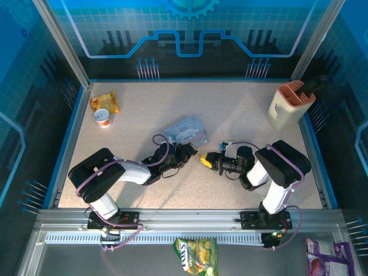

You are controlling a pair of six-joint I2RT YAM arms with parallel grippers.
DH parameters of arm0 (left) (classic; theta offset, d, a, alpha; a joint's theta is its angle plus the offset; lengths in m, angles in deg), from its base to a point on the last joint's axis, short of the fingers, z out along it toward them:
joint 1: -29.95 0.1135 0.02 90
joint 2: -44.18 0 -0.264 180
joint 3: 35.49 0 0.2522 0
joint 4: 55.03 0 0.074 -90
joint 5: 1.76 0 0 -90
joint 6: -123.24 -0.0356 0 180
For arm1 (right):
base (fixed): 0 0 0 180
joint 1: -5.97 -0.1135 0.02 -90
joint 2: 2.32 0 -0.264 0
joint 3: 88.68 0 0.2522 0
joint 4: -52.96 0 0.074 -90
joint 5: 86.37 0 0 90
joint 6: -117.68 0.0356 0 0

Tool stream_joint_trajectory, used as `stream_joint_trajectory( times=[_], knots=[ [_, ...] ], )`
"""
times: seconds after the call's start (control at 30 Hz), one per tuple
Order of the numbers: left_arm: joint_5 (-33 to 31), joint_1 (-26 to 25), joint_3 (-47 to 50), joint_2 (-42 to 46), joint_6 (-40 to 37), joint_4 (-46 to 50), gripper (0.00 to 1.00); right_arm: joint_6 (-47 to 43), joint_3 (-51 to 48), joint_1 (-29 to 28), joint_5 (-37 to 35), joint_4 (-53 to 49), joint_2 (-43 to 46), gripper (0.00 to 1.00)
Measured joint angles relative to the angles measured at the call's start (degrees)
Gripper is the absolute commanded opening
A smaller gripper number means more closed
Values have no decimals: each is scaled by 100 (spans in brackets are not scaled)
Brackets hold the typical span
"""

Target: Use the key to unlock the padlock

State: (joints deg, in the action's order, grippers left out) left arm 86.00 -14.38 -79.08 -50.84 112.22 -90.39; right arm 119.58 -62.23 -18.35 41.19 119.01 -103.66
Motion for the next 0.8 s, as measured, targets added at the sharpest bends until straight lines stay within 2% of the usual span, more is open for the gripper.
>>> stream_joint_trajectory(
  times=[0.8],
  knots=[
    [127,2,-122,-203,-286,-13,1,-85,-2,151,105,-103,-22,0]
  ],
)
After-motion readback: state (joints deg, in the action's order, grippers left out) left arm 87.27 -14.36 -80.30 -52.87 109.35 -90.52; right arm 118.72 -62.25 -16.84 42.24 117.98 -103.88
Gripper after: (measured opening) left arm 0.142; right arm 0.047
